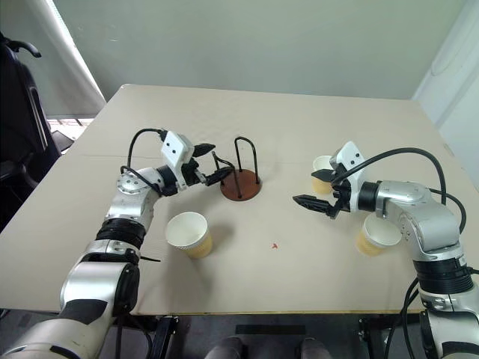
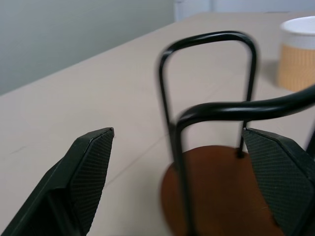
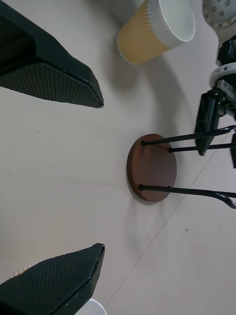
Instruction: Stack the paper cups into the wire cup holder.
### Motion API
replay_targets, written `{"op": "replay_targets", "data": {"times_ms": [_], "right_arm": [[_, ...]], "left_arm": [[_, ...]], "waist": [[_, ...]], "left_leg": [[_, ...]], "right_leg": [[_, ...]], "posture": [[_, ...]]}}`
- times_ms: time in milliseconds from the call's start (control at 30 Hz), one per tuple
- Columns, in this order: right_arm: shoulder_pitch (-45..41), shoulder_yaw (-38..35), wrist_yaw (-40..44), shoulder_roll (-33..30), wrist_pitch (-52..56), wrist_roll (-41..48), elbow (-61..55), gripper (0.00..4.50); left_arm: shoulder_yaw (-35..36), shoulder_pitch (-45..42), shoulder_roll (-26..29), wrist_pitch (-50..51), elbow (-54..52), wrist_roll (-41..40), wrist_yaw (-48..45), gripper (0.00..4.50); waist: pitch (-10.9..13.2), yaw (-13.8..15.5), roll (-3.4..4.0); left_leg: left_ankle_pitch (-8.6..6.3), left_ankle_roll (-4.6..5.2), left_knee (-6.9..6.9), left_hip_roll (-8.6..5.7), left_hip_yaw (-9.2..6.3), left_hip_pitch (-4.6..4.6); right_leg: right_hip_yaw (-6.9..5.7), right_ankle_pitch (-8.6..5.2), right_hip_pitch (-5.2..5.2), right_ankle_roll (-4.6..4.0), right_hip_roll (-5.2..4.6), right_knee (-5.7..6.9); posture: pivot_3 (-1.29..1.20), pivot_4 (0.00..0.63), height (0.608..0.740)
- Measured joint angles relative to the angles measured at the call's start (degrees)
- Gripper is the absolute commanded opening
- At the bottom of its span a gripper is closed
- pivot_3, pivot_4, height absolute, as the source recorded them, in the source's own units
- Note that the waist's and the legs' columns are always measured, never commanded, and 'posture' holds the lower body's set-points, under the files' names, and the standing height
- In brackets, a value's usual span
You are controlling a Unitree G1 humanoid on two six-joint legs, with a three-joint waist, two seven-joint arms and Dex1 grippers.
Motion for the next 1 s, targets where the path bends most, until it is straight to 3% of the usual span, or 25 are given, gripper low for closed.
{"op": "replay_targets", "data": {"times_ms": [300,567,700,1000], "right_arm": [[0.1,-0.2,-0.5,0.0,0.2,0.0,-0.1,4.47],[0.3,-0.2,-1.0,0.0,0.7,0.1,-0.7,4.47],[0.3,-0.2,-1.0,0.0,0.7,0.1,-1.0,4.5],[0.6,-0.3,-1.0,-0.1,0.8,0.1,-1.0,4.5]], "left_arm": [[0.0,-0.3,-2.5,0.1,0.8,-0.7,-1.0,4.5],[-0.1,-1.6,-2.4,-3.5,4.1,2.0,3.6,4.5],[-0.1,-1.5,-2.3,-4.8,4.6,2.3,2.8,3.54],[0.0,-1.5,-2.2,-5.1,4.6,1.6,-1.7,0.14]], "waist": [[0.0,0.0,0.0],[0.0,0.0,0.0],[0.0,0.0,0.0],[0.0,0.0,0.0]], "left_leg": [[0.0,0.0,0.0,0.0,0.02,0.0],[0.0,0.0,0.0,0.0,0.02,0.0],[0.0,0.0,0.0,0.0,0.03,0.0],[0.0,0.0,0.0,-0.01,0.03,0.0]], "right_leg": [[0.01,0.0,-0.01,0.0,0.0,0.01],[0.02,0.0,-0.02,0.0,0.0,0.0],[0.01,0.0,-0.02,0.0,0.01,0.0],[0.02,0.0,-0.02,0.0,0.01,0.01]], "posture": [[0.0,0.15,0.74],[0.0,0.15,0.74],[0.0,0.15,0.74],[0.0,0.15,0.74]]}}
